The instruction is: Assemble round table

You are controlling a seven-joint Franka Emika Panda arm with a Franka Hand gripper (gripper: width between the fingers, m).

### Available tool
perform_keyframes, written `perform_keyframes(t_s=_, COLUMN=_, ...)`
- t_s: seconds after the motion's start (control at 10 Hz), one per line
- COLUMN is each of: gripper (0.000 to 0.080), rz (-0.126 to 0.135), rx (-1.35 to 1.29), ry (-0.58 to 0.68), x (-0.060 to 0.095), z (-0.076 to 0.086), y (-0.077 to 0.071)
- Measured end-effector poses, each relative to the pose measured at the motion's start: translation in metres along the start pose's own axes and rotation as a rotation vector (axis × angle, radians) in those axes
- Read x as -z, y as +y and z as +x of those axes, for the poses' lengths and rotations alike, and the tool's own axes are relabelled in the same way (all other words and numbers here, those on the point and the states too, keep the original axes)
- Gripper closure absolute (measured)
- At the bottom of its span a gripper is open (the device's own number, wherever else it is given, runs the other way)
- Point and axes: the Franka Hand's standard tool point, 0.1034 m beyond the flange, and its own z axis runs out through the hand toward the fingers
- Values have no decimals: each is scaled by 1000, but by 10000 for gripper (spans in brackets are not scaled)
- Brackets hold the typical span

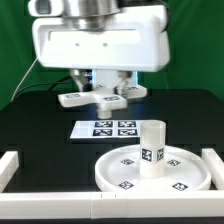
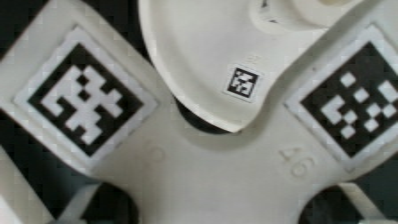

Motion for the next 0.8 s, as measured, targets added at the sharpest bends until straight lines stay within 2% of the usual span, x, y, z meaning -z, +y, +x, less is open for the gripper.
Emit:
perform_keyframes(t_s=0.1, gripper=359, rz=6, rx=2, ry=21, x=-1, z=2, y=-1)
perform_keyframes(t_s=0.4, gripper=359, rz=4, rx=-13, ry=20, x=-2, z=-2, y=-4)
perform_keyframes(t_s=0.6, gripper=358, rz=3, rx=-17, ry=8, x=-2, z=-35, y=-26)
perform_keyframes(t_s=0.8, gripper=358, rz=6, rx=-49, ry=-7, x=-6, z=-43, y=-30)
